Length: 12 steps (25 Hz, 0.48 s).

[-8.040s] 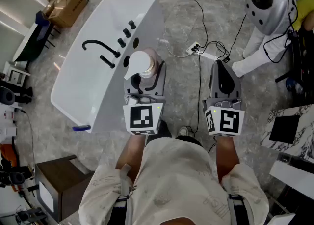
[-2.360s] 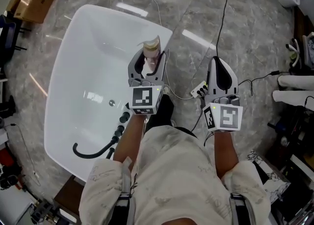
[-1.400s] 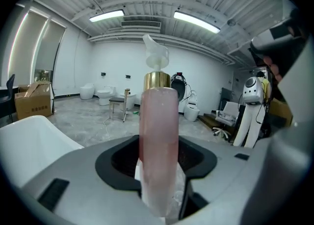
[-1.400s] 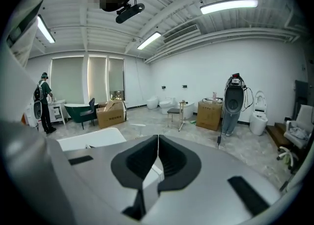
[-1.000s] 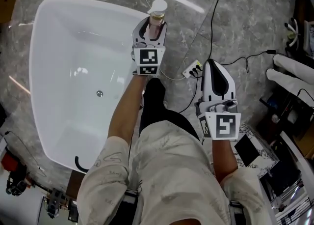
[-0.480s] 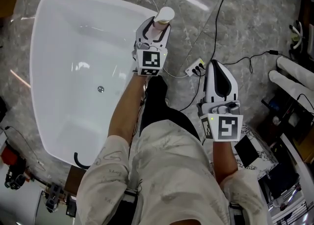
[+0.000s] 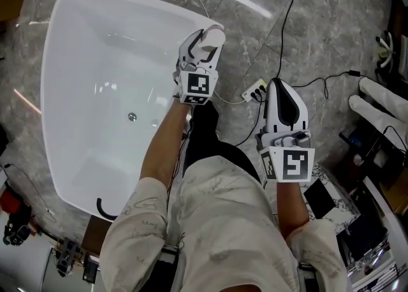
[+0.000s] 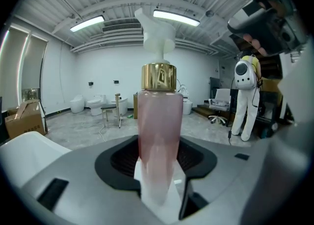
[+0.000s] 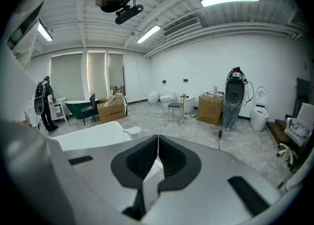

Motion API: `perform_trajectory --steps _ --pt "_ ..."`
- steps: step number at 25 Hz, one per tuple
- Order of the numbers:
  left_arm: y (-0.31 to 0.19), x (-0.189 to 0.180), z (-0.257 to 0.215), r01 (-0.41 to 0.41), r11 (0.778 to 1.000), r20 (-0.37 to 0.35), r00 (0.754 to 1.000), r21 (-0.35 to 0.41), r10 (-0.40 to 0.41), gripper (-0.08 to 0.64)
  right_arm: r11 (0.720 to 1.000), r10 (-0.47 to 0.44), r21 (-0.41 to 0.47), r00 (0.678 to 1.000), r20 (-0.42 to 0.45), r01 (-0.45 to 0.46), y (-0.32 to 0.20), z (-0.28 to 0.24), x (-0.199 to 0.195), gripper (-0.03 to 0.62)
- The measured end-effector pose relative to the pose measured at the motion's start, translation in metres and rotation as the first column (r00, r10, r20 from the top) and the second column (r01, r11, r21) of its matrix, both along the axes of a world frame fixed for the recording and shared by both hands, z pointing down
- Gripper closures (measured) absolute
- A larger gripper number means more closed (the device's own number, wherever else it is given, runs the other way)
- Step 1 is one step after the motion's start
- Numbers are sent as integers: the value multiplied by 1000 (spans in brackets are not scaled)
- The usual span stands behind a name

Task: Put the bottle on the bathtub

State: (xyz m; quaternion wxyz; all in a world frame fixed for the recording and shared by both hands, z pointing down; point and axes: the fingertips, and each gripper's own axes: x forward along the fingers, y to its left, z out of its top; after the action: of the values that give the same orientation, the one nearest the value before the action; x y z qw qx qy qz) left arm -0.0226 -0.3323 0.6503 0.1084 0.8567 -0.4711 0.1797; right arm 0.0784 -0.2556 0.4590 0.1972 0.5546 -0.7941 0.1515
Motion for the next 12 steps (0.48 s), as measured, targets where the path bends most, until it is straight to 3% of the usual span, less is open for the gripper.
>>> perform_trajectory --steps 12 --pt "22 -12 -9 13 1000 -8 1000 -9 -13 304 999 -31 25 1000 4 31 0 -12 -18 603"
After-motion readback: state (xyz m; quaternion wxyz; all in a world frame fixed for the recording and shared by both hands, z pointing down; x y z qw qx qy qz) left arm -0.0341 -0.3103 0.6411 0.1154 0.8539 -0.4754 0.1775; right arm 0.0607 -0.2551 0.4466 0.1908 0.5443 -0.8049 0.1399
